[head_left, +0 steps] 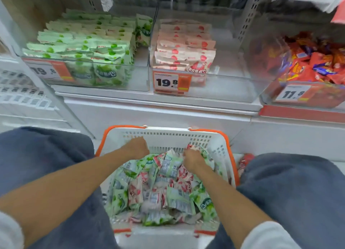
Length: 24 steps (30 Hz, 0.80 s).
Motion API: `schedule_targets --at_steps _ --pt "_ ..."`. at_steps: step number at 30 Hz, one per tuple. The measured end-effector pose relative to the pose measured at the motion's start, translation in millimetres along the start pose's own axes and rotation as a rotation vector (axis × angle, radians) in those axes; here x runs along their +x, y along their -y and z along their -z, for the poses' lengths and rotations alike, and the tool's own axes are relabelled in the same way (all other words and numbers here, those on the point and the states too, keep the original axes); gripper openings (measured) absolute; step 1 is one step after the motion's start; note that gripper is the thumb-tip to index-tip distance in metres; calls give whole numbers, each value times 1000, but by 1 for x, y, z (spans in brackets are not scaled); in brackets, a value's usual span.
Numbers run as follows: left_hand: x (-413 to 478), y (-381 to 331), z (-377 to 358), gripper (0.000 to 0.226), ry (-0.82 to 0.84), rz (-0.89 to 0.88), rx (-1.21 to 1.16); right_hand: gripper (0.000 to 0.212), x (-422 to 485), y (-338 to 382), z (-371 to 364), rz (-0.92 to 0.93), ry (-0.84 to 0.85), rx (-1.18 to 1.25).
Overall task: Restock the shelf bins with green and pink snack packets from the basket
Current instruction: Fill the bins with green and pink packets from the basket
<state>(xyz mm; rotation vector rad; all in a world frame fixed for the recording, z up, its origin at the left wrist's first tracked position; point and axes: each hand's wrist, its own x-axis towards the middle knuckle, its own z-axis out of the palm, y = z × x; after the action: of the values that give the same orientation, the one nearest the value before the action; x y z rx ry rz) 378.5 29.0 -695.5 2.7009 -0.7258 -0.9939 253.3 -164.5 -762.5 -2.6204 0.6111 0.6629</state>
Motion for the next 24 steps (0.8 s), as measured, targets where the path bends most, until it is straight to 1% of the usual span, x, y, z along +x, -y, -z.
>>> schedule_targets --at_steps 2,4,7,9,11,13,14,15,16,17,19,20,21,23,24 --pt "10 2 -9 27 33 16 -27 31 19 2 -2 57 -66 -202" --pt "16 5 -20 19 71 13 -29 36 36 1 -5 112 -67 -425" --pt "17 5 -31 16 98 21 -23 30 49 -7 -12 94 -13 -680" --pt "16 0 -35 16 101 17 -27 27 50 -11 -15 87 -28 -755" --pt "14 -5 -35 19 98 5 -36 26 45 -12 -11 118 -54 -759" --pt "11 -11 -31 19 78 -20 -79 20 36 -8 6 142 -76 -671" --pt "10 -15 -27 20 56 -38 -121 15 30 -5 19 150 -88 -558" --pt "7 -20 -22 28 33 -53 -172 9 25 -3 33 164 -111 -403" --pt "5 -26 -17 41 10 -70 -233 9 17 1 51 174 -135 -230" --pt "2 -34 -10 56 -13 -92 -301 13 9 3 69 188 -171 -88" --pt "-6 -52 7 78 -41 -167 -411 14 -10 11 109 251 -265 84" --pt "-10 -63 16 81 -51 -209 -455 14 -21 17 129 292 -291 135" --pt "-14 -72 26 78 -66 -242 -481 13 -35 23 149 337 -304 188" --pt "-21 -90 47 59 -145 -303 -469 9 -60 35 189 410 -337 260" --pt "-26 -97 57 49 -191 -321 -461 8 -71 40 207 436 -359 256"
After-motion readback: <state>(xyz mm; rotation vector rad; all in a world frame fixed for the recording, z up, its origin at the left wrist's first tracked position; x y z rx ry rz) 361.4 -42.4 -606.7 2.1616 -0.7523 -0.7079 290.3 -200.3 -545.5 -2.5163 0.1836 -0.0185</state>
